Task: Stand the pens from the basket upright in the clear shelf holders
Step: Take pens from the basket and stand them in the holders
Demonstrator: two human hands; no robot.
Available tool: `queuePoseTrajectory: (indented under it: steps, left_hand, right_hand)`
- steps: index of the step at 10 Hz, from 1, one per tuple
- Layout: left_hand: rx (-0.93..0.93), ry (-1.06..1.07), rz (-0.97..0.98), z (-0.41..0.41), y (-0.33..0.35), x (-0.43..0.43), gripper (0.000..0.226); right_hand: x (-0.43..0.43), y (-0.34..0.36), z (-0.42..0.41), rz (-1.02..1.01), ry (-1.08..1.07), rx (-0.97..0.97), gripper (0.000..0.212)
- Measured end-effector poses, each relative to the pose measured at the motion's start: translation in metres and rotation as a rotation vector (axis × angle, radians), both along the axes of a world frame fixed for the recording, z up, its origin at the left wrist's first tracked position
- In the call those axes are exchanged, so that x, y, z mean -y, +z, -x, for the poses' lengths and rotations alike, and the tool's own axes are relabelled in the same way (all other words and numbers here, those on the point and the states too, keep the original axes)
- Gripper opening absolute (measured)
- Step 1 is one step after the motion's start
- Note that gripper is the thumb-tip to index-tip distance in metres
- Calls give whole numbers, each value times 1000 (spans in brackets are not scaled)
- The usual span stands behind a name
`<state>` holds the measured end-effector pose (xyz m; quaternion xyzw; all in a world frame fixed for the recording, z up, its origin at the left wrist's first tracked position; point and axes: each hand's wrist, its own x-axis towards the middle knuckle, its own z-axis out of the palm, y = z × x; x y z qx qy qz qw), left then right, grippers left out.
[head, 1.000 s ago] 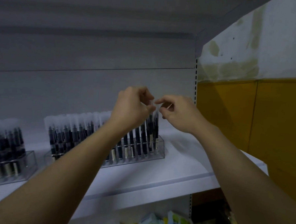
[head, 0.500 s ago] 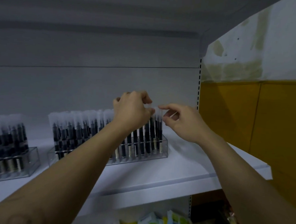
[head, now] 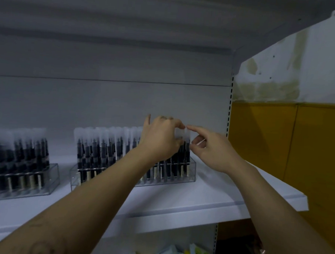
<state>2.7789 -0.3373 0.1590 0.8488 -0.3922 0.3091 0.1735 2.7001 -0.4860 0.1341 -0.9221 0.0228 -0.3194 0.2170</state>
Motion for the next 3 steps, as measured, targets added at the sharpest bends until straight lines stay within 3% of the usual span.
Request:
queuePoseTrajectory:
  steps: [2, 3]
  left_hand:
    - [20, -3, -11, 12, -7, -31, 59]
    - [27, 12, 27, 19, -6, -59, 55]
  right_hand:
    - [-14, -2, 12, 74, -71, -59, 76]
    - [-33, 4, 20, 119, -81, -28, 73]
